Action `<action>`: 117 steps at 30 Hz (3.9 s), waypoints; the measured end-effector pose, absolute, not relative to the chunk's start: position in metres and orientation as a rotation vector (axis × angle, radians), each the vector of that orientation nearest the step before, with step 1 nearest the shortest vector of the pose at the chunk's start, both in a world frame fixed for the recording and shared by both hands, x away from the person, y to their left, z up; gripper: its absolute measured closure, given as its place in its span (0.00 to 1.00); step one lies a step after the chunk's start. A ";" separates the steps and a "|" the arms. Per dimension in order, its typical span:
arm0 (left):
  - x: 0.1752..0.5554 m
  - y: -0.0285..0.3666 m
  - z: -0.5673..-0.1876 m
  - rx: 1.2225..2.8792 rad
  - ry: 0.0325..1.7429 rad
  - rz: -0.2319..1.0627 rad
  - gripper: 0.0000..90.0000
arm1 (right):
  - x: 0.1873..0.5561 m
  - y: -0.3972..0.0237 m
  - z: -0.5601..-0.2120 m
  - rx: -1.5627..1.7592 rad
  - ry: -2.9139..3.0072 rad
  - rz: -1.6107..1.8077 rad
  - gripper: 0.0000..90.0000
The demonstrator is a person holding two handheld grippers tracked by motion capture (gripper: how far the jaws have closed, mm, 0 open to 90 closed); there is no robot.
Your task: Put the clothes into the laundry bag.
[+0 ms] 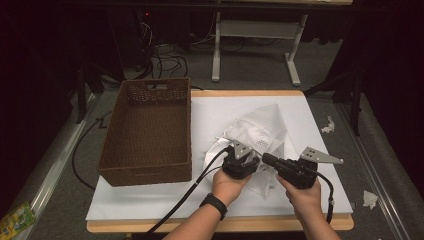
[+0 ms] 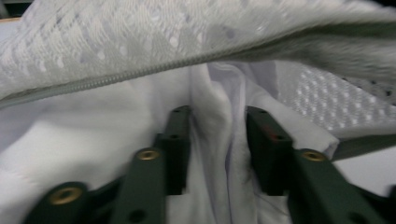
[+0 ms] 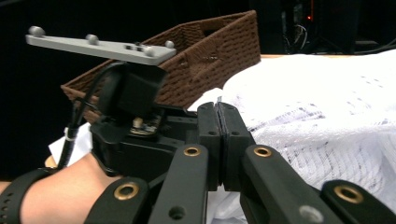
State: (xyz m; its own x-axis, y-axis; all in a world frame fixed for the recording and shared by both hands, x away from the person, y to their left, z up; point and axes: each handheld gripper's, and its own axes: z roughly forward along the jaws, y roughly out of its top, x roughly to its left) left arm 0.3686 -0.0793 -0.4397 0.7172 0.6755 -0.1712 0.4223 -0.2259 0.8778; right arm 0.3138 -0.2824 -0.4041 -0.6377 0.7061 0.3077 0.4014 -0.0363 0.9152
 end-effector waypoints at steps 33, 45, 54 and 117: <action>0.334 0.019 -0.445 1.825 0.844 0.475 0.27 | 0.312 -0.305 -0.403 1.223 1.926 1.686 1.00; 0.351 0.001 -0.479 1.943 0.914 0.365 0.36 | 0.313 -0.298 -0.406 1.210 1.962 1.687 1.00; 0.340 0.001 -0.470 1.882 0.875 0.381 0.87 | 0.317 -0.281 -0.405 1.181 1.988 1.695 1.00; 0.375 -0.036 -0.437 1.834 0.927 0.382 0.98 | 0.309 -0.285 -0.400 1.124 1.999 1.732 1.00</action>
